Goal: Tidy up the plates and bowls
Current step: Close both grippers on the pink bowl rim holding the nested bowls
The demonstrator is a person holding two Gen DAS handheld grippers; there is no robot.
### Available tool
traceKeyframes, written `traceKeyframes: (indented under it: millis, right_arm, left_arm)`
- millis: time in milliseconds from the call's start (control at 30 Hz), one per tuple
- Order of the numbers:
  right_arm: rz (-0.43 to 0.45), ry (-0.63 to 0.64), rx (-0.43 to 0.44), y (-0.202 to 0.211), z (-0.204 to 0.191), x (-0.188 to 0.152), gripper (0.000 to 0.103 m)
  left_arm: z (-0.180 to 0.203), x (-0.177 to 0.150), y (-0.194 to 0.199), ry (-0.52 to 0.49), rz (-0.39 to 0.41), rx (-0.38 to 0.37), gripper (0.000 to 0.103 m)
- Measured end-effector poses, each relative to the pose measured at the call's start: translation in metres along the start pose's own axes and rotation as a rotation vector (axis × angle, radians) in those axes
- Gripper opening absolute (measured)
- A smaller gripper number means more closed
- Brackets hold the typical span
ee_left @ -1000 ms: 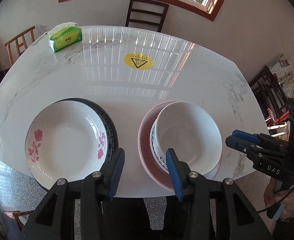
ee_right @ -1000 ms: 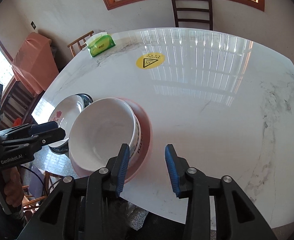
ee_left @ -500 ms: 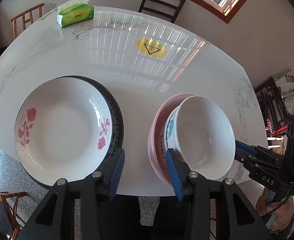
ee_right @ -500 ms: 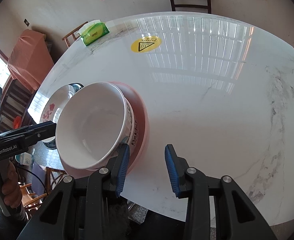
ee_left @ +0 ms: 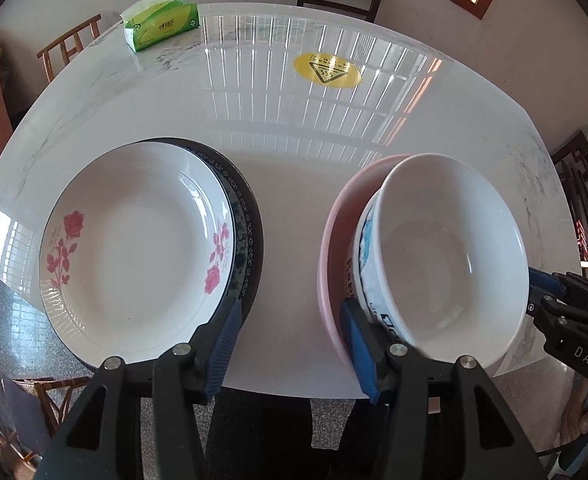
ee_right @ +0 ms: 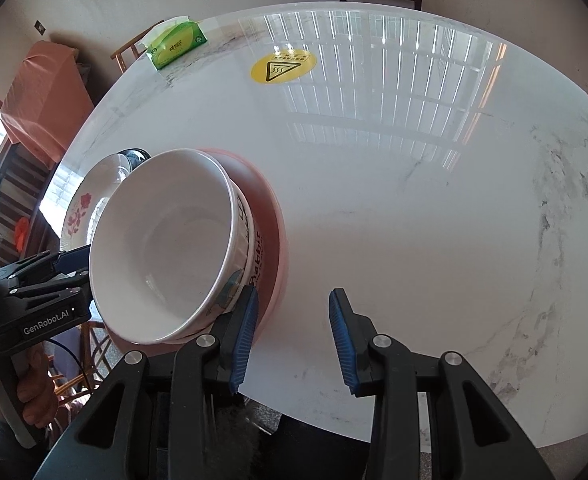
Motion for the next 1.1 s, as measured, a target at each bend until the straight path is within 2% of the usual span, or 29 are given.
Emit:
traceKeyframes:
  millis: [100,200,367,433,467,567,633,800,867,933,1000,1067,1100]
  right_arm:
    - [-0.012,0.016,-0.019,-0.006,-0.002,0.001,0.034]
    - [-0.009,0.015,-0.002,-0.008,0.0,0.001,0.034]
    - [-0.013,0.049,-0.002,-0.007,-0.001,0.001,0.034]
    - [-0.018,0.043,0.013,-0.006,0.0,0.002,0.035]
    - [-0.01,0.047,0.004,-0.006,0.001,0.002,0.037]
    - [0.005,0.04,-0.035,-0.007,0.008,0.002,0.051]
    - [-0.006,0.002,-0.017,-0.01,0.014,0.002,0.059]
    - [-0.012,-0.03,0.048,-0.013,0.017,0.002,0.059]
    - [-0.012,-0.027,0.074,-0.013,0.015,0.002,0.053]
    - [-0.004,-0.018,0.116,-0.011,0.012,0.003,0.04]
    - [-0.004,-0.006,0.149,-0.008,0.006,0.003,0.03]
    - [-0.008,0.005,0.187,-0.006,-0.001,0.001,0.015]
    - [-0.005,0.013,0.18,-0.006,-0.002,0.001,0.017]
  left_arm:
    - [-0.003,0.0,0.0,0.035,0.027,-0.019,0.053]
    - [-0.005,-0.001,-0.001,0.039,0.015,-0.043,0.053]
    - [-0.012,0.001,-0.001,0.103,0.015,-0.108,0.05]
    - [-0.011,0.001,0.0,0.093,0.023,-0.111,0.05]
    - [-0.01,0.001,0.0,0.088,0.028,-0.105,0.05]
    - [-0.01,0.0,-0.001,0.109,0.021,-0.107,0.049]
    - [-0.011,0.0,-0.001,0.123,0.016,-0.116,0.049]
    - [-0.01,-0.001,0.0,0.13,0.01,-0.104,0.049]
    - [-0.008,0.0,0.001,0.119,0.017,-0.113,0.043]
    - [0.004,0.001,0.002,0.083,0.03,-0.14,0.022]
    - [0.013,0.001,0.004,0.064,0.033,-0.135,0.011]
    - [0.019,0.002,0.006,0.031,0.053,-0.103,0.011]
    - [0.019,0.002,0.006,0.034,0.053,-0.107,0.01]
Point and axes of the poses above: each gripper's, at about its wrist camera, not at the fingertips, and y roughly against the way its jaws point, z to its right, x to its top, the point moved 8 cm from there along -y, roughly the way its jaws point, and after that the axes turned 1 degree about y, right-handed, at the moved point
